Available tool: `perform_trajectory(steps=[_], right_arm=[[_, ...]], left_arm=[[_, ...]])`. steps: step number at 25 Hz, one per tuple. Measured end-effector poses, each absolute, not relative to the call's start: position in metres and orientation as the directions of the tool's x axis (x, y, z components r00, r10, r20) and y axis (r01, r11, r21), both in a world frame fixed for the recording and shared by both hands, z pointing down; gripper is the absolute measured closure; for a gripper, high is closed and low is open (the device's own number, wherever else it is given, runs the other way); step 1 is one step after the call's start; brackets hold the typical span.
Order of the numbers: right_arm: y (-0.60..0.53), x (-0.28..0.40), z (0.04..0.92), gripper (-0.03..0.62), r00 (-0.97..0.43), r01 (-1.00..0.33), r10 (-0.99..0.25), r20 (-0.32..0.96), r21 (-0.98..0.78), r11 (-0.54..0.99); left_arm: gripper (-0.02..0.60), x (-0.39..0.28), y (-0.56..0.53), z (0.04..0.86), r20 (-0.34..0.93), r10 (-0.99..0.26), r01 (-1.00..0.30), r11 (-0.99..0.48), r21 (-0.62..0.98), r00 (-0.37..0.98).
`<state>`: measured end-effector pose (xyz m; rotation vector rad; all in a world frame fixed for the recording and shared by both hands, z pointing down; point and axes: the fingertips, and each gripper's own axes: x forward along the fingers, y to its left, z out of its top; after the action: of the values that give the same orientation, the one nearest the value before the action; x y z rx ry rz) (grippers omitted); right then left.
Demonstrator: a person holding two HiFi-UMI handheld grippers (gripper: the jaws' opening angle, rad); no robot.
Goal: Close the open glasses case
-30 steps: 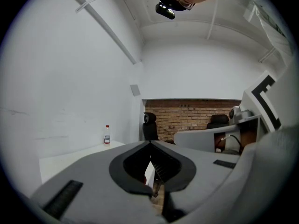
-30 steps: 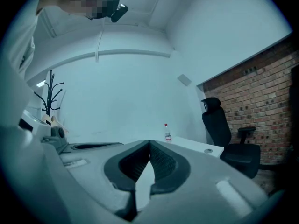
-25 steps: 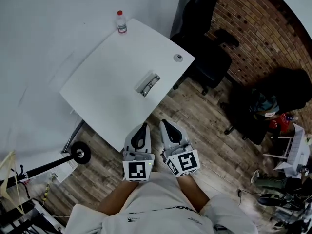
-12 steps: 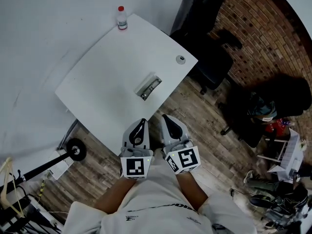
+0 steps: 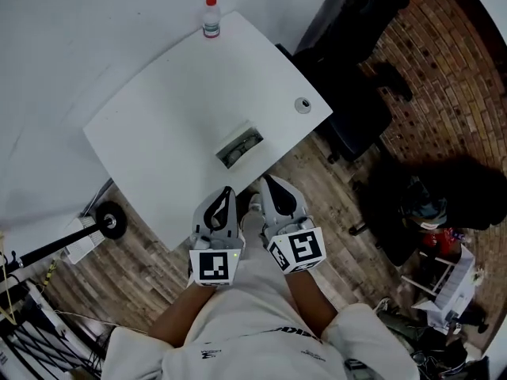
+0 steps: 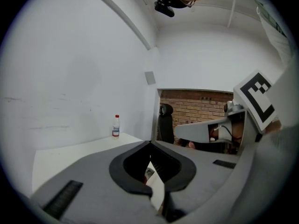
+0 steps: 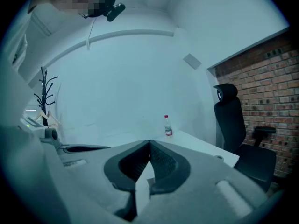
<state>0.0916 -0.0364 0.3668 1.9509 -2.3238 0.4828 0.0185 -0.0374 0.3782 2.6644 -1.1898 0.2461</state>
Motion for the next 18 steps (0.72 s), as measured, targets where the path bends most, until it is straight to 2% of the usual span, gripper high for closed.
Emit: perform_trajectory(steps=[18], right_arm=[[-0.117, 0.133, 0.453, 0.594, -0.363, -0.925, -0.852, 0.377, -0.255, 0.282]], left_arm=[[0.583, 0.064, -0.091, 0.454, 0.347, -0.775, -0.847, -0.51, 0.153, 0.529]])
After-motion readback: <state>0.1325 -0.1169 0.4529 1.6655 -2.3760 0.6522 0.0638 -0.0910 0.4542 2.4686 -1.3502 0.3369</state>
